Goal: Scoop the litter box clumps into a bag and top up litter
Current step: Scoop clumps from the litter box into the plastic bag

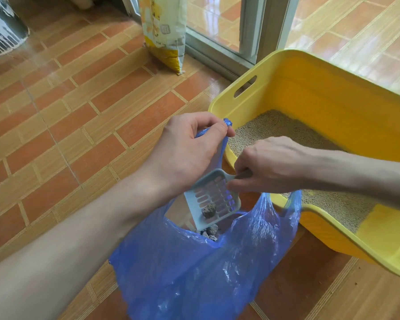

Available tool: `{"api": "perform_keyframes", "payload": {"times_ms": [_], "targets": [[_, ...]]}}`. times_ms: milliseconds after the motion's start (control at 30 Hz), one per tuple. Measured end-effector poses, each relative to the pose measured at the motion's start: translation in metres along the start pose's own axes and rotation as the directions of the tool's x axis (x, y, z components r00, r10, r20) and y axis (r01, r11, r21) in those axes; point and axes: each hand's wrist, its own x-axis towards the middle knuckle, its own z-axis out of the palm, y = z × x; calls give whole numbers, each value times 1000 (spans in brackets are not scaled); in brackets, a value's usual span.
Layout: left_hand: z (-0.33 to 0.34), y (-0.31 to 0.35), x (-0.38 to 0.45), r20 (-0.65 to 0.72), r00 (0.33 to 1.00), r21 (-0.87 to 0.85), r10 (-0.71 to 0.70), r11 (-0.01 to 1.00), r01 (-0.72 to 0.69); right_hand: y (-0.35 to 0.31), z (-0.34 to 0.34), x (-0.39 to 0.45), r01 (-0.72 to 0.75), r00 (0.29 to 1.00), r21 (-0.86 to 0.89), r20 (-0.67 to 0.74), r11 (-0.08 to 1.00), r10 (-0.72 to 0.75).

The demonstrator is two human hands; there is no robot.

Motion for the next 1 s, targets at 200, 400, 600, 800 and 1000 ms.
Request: {"api": "perform_keyframes", "payload": {"times_ms": [200, 400, 600, 800, 1000], "targets": [[-1, -1, -2, 1, 1000, -8, 10, 1000, -10, -27, 37, -4, 37, 995, -157, -87, 987, -52], [2, -1, -3, 20, 1000, -30, 9, 1000, -8, -27, 78, -1, 88, 975, -353, -160, 931, -153], [4, 2, -3, 16, 1000, -26, 10, 1000, -9, -22, 92, -7, 143, 899, -425, -322, 894, -297], [5, 4, -4, 12, 1000, -10, 1, 1000, -1, -21, 85, -17, 162, 869, -490, -341, 857, -359], [2, 6, -8, 22, 1000, 19, -6, 1000, 5, -9, 69, -22, 118, 871, -323, -421, 939, -254]]}}
